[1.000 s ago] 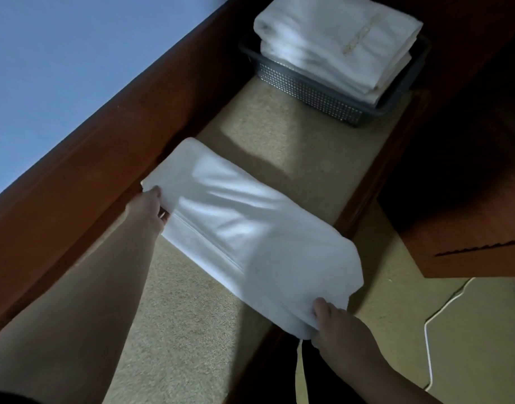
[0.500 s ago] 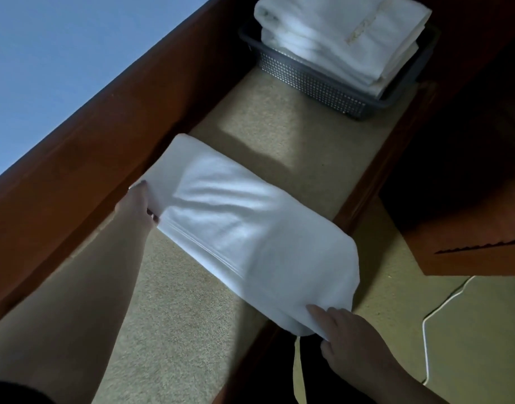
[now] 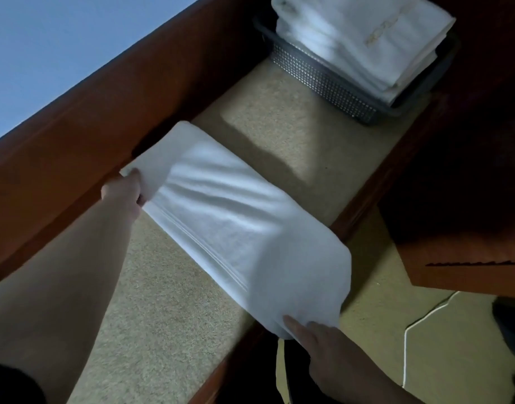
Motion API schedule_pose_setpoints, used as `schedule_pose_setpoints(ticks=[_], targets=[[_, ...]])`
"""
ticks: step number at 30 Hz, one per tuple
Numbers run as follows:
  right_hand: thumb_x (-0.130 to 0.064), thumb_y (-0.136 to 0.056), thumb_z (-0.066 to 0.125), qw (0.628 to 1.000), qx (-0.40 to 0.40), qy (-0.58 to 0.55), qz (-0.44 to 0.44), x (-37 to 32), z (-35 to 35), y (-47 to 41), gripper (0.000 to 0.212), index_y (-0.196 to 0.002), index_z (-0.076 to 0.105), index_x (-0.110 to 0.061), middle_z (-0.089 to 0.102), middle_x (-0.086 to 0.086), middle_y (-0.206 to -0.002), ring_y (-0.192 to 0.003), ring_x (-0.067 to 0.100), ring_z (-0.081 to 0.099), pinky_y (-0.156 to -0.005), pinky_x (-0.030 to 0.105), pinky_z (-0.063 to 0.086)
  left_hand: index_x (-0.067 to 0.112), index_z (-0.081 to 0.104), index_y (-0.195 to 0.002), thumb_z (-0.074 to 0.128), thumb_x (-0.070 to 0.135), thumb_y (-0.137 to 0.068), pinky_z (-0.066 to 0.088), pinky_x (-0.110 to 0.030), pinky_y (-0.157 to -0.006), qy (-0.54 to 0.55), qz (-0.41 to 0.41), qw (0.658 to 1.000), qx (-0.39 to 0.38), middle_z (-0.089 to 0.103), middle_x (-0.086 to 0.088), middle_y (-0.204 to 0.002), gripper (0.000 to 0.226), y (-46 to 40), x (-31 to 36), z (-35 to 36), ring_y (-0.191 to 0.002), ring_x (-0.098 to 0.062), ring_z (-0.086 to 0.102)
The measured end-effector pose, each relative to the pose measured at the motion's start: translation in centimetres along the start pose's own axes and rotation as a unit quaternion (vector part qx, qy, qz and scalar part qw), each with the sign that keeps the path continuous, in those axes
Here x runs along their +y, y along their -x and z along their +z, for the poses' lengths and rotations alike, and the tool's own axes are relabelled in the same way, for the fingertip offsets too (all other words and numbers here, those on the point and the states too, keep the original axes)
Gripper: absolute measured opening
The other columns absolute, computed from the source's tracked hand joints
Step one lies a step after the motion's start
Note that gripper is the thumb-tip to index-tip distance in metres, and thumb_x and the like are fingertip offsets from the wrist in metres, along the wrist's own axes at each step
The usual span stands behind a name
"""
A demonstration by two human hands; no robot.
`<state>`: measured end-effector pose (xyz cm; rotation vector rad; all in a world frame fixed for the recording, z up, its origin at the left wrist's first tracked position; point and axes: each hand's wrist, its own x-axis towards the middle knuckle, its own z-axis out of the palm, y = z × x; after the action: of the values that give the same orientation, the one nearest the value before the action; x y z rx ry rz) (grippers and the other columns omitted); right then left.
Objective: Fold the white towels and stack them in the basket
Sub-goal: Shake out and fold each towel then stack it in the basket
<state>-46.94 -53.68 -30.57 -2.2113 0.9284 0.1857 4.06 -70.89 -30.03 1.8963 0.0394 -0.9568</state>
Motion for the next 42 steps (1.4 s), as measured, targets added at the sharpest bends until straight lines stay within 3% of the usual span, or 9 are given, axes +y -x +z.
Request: schedule_pose_setpoints(ticks=[3,9,12,14,19,23,26,35,42], targets=[[-0.044,-0.101,0.046,0.998,-0.038,-0.046,-0.006,0.3,-1.6,-0.7,0.066,-0.161,0.020,-0.045,0.044,-0.015,-0.152,-0.132,0.009,0.048,-0.106,0.022,0.043,0.022,0.060,-0.097,0.076,0.029,-0.092,0.054,-0.033,-0.084,-0.004,0.012,1.000,-0.004,0.064,0.001,-0.100,0.018,4.1,-0.3,0.7,-0.090,-0.015,0.062],[-0.030,-0.091,0.054,0.993,0.084,0.079,-0.026,1.9,-7.3,-4.6,0.039,-0.130,0.059,-0.026,0.055,-0.006,-0.113,-0.102,0.014,0.053,-0.084,0.032,0.055,0.013,0.055,-0.136,0.088,0.035,-0.077,0.059,-0.029,-0.071,-0.058,0.010,0.997,-0.054,0.072,-0.010,-0.112,0.071,7.0,-5.1,1.4,-0.070,-0.011,0.058],[-0.025,-0.095,0.052,0.986,0.098,0.131,-0.026,3.3,-10.2,-7.4,0.050,-0.145,0.052,-0.022,0.051,-0.001,-0.147,-0.139,0.019,0.045,-0.113,0.045,0.046,0.010,0.062,-0.089,0.086,0.016,-0.083,0.037,-0.016,-0.041,-0.104,-0.002,0.994,-0.040,0.058,-0.005,-0.067,0.025,8.2,-6.8,2.2,-0.049,-0.009,0.043],[-0.029,-0.100,0.048,0.988,0.055,0.139,-0.035,4.0,-11.1,-8.8,0.059,-0.158,0.039,-0.021,0.028,-0.003,-0.169,-0.158,0.017,0.018,-0.128,0.040,0.017,0.010,0.058,-0.077,0.084,0.009,-0.084,0.040,-0.023,-0.047,-0.081,-0.030,0.996,0.005,0.055,-0.007,-0.067,0.027,8.3,-6.9,2.2,-0.053,-0.017,0.047],[-0.040,-0.106,0.033,0.973,0.000,0.192,-0.124,5.7,-11.5,-11.5,0.059,-0.159,0.038,-0.014,0.024,0.006,-0.172,-0.161,0.020,0.011,-0.130,0.049,0.014,0.003,0.067,-0.105,0.079,0.024,-0.088,0.054,-0.031,-0.054,-0.028,-0.033,0.995,0.092,0.069,-0.014,-0.096,0.029,9.7,-8.2,2.7,-0.070,-0.024,0.065],[-0.039,-0.110,0.016,0.968,-0.038,0.202,-0.142,5.6,-12.1,-14.3,0.062,-0.167,0.014,-0.015,-0.003,0.004,-0.175,-0.161,0.019,-0.011,-0.131,0.043,-0.002,0.002,0.068,-0.080,0.084,0.045,-0.076,0.043,-0.027,-0.056,-0.129,-0.035,0.990,0.051,0.062,-0.006,-0.063,0.046,15.8,-11.0,4.3,-0.057,-0.023,0.059],[-0.048,-0.102,-0.004,0.955,-0.081,0.247,-0.140,4.8,-12.7,-18.0,0.072,-0.166,-0.006,-0.014,-0.020,0.007,-0.172,-0.159,0.024,-0.018,-0.130,0.041,-0.009,0.008,0.073,-0.081,0.083,0.044,-0.083,0.051,-0.036,-0.062,-0.189,-0.044,0.981,0.014,0.071,-0.006,-0.076,0.037,20.1,-14.9,5.3,-0.071,-0.024,0.067],[-0.056,-0.108,0.017,0.944,-0.074,0.287,-0.142,-0.1,-12.6,-30.1,0.073,-0.166,-0.008,-0.019,-0.023,0.010,-0.171,-0.158,0.029,-0.022,-0.129,0.042,-0.011,0.017,0.065,-0.101,0.064,0.049,-0.097,0.040,-0.029,-0.056,-0.252,-0.013,0.966,0.062,0.067,0.003,-0.087,0.033,23.8,-17.6,6.3,-0.077,-0.015,0.062],[-0.078,-0.096,-0.001,0.929,-0.053,0.346,-0.120,-4.6,-12.4,-37.0,0.082,-0.160,-0.026,-0.033,-0.038,0.009,-0.165,-0.153,0.036,-0.033,-0.124,0.060,-0.014,0.020,0.064,-0.097,0.067,0.045,-0.096,0.040,-0.026,-0.053,-0.221,-0.033,0.973,0.054,0.066,0.008,-0.086,0.025,24.1,-18.7,5.4,-0.074,-0.009,0.062]])
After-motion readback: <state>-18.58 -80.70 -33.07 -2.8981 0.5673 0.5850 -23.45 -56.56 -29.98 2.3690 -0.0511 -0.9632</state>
